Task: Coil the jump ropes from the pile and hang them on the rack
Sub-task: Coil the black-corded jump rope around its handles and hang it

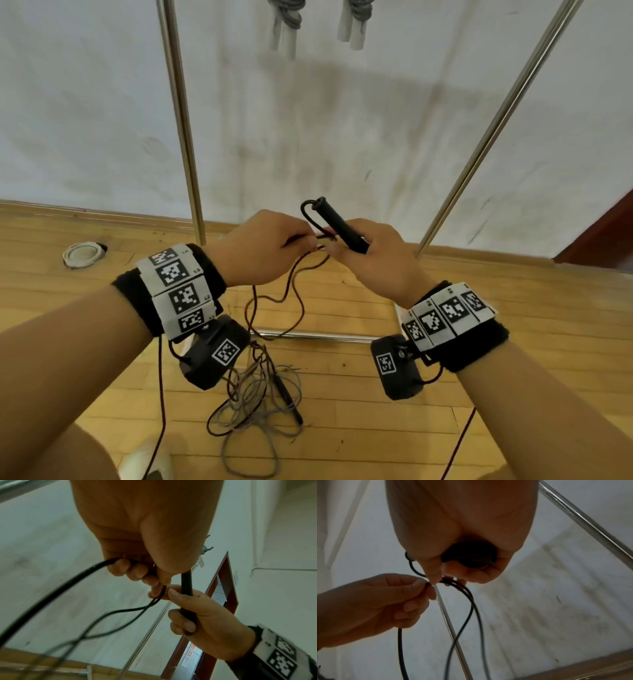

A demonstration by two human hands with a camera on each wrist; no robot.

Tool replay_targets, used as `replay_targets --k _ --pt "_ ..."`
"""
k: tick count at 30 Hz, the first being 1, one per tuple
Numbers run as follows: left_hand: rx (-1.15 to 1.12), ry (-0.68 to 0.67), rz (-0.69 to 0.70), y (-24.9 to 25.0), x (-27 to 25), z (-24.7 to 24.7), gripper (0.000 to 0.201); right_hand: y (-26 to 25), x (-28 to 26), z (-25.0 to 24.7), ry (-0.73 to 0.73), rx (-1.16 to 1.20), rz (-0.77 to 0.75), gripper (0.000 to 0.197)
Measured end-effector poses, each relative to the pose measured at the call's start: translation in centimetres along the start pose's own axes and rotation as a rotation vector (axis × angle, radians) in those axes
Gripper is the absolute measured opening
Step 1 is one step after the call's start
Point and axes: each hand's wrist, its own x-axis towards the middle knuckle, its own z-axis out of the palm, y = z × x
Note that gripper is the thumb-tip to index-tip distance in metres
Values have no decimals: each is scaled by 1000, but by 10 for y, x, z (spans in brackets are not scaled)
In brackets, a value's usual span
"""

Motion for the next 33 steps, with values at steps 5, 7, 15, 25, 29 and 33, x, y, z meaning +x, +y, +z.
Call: replay_targets --k 5,7,15,25,29,33 --pt "-83 7 -16 4 -1 -9 20 -2 7 -5 6 148 31 6" --pt "-104 -22 -31 6 -1 -10 17 -1 8 -8 2 126 11 10" --pt "-288 -233 -106 4 2 6 16 0 13 -11 107 143 -76 10" --pt "-255 -373 -254 -36 -2 23 23 18 20 -43 319 266 -34 11" --pt "-213 -225 -258 -44 2 15 26 37 19 -47 344 184 50 11" --pt "-68 -110 -204 -41 6 5 26 54 17 -43 343 -31 131 20"
